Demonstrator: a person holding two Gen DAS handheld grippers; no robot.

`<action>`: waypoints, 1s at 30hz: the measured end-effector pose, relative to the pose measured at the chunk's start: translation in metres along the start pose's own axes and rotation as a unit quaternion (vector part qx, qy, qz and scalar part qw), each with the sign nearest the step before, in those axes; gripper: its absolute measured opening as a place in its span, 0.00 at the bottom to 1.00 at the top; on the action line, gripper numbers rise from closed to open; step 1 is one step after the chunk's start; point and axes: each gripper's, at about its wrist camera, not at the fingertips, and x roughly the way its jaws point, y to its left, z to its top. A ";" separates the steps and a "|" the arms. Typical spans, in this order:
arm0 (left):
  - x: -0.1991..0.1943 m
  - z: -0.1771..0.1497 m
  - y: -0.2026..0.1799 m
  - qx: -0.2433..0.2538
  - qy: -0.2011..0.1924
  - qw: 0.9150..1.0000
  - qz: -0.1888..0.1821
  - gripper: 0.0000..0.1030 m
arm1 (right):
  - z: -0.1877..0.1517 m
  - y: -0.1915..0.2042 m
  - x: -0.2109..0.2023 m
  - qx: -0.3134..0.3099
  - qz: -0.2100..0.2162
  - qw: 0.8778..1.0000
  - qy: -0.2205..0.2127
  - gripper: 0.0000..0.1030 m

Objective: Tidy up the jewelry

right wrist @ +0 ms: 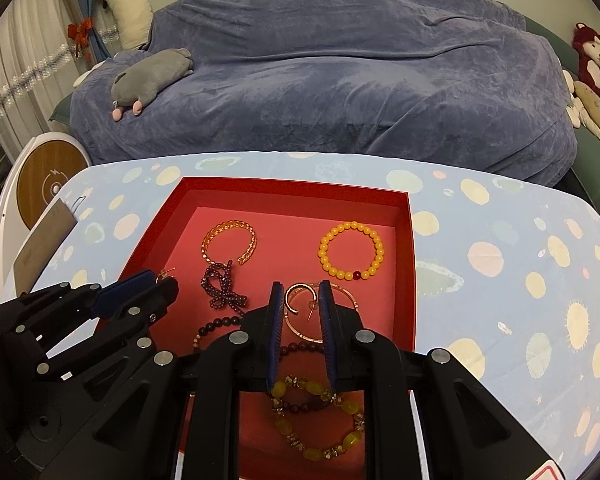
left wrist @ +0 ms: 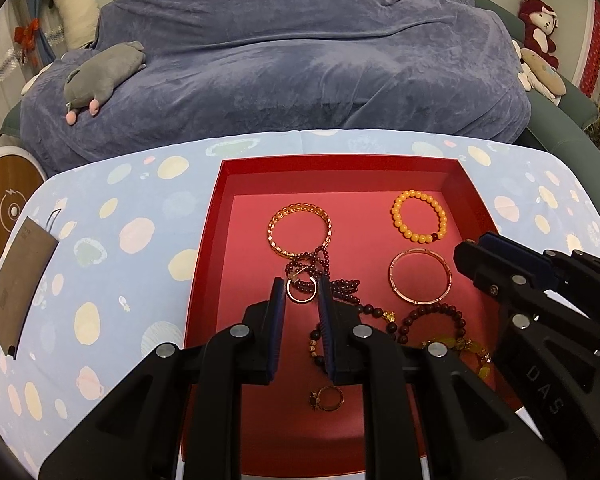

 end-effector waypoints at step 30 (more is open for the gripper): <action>-0.065 -0.027 -0.001 -0.013 -0.019 1.000 0.021 0.51 | -0.035 -0.001 -0.066 0.024 -0.019 0.999 -0.015 0.49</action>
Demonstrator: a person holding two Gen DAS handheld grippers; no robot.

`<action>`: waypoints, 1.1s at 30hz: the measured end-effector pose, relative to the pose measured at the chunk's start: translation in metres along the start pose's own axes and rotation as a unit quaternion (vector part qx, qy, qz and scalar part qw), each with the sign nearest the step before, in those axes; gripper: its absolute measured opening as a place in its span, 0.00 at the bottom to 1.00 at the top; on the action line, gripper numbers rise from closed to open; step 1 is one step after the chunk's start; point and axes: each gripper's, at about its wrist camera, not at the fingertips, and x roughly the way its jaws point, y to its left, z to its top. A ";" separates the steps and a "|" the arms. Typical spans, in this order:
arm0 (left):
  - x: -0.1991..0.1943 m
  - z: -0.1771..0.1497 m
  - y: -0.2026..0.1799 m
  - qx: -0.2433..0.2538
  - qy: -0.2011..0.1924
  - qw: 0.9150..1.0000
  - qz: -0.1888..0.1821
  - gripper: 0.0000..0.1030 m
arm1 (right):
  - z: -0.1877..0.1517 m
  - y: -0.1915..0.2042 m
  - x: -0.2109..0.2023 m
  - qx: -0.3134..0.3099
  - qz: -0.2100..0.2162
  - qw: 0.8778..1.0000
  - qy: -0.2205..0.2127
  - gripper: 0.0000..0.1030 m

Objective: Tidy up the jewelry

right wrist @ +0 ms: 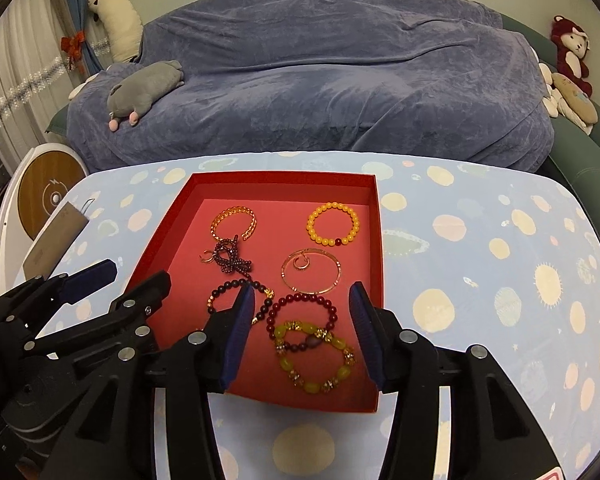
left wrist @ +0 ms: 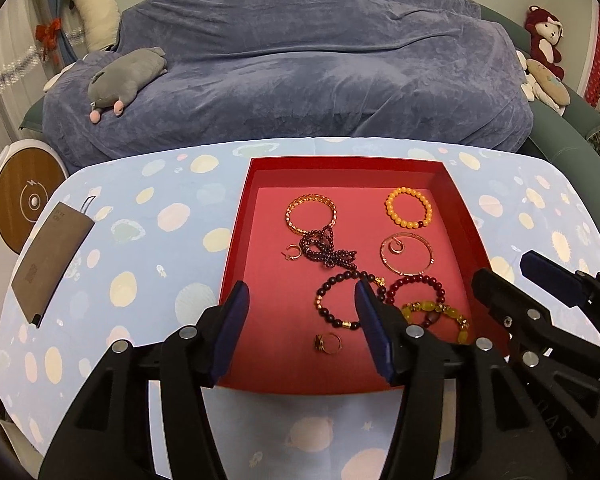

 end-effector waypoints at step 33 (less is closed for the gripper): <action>-0.076 -0.084 -0.001 -0.012 0.002 0.999 0.036 0.74 | -0.088 0.002 -0.084 0.016 -0.035 0.999 0.001 0.63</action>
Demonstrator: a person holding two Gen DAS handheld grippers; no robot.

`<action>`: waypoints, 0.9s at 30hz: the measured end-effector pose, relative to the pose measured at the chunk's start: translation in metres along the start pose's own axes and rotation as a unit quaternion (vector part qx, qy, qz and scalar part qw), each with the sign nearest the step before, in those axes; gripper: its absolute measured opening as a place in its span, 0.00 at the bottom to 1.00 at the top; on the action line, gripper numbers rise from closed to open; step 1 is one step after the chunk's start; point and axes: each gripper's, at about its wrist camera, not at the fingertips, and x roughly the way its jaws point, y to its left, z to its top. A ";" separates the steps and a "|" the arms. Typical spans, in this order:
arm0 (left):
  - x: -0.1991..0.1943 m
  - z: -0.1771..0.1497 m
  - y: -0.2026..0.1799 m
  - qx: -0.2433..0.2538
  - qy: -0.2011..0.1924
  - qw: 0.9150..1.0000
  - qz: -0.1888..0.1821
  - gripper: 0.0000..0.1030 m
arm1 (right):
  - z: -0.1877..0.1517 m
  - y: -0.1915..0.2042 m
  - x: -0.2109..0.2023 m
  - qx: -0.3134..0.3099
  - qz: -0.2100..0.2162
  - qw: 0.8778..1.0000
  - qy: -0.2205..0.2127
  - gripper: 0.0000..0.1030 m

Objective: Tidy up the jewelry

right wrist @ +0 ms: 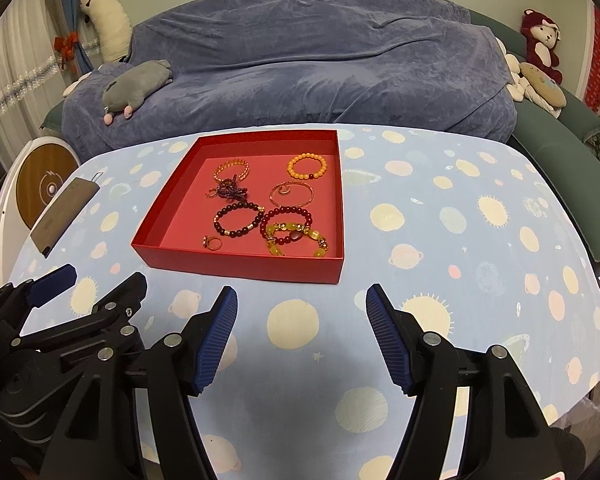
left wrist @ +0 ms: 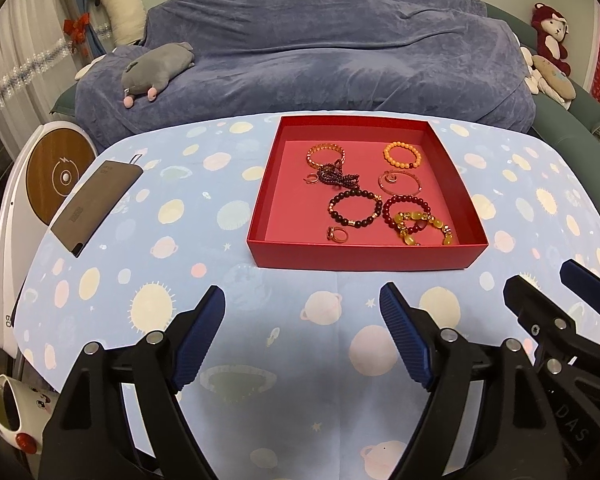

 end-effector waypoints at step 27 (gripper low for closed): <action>0.008 -0.014 0.015 -0.024 0.011 0.999 0.024 0.92 | -0.012 -0.009 0.007 0.013 0.006 1.000 0.009 0.94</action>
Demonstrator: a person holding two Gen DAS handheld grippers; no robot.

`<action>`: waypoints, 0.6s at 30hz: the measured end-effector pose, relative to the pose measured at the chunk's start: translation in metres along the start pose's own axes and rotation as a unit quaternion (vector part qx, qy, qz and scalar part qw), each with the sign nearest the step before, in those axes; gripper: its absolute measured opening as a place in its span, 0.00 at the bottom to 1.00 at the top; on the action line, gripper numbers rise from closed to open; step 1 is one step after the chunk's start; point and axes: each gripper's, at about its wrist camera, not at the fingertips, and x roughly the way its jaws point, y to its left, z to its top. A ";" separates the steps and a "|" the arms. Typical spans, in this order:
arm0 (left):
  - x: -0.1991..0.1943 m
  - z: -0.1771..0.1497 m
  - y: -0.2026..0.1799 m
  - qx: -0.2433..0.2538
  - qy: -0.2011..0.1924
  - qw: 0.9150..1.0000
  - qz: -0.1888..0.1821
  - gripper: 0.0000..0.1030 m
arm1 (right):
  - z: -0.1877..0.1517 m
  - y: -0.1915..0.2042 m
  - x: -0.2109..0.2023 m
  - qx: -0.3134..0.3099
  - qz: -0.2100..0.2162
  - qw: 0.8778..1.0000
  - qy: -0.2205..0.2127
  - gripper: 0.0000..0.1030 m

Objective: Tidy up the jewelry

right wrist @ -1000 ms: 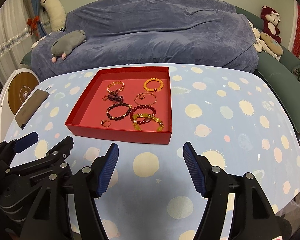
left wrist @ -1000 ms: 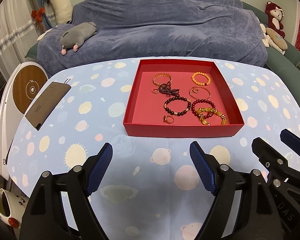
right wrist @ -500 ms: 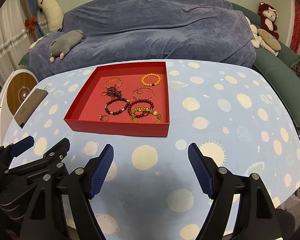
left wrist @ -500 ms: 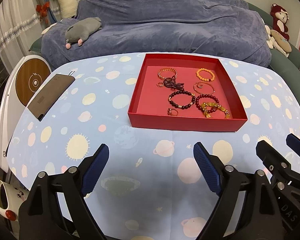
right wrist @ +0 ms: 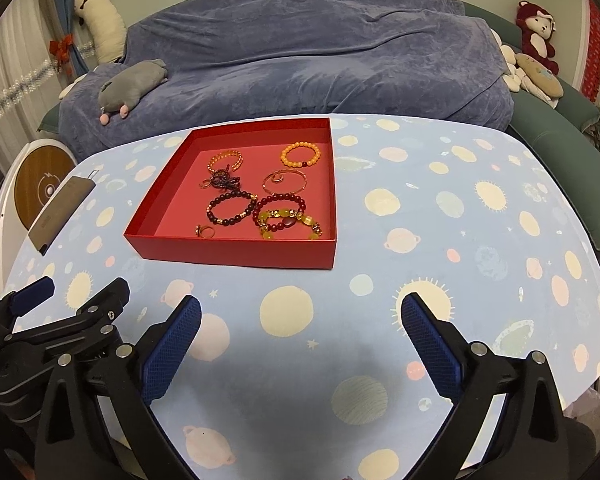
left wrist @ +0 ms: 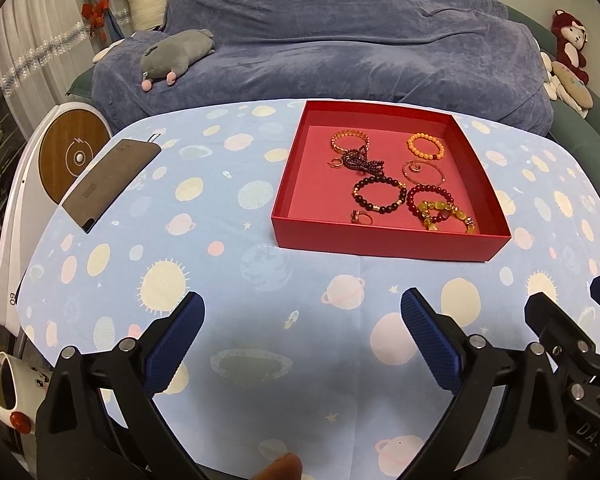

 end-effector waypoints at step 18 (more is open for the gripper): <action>0.010 -0.006 0.001 -0.004 0.012 1.000 -0.006 0.92 | -0.006 0.001 0.006 0.004 -0.034 0.999 0.001 0.94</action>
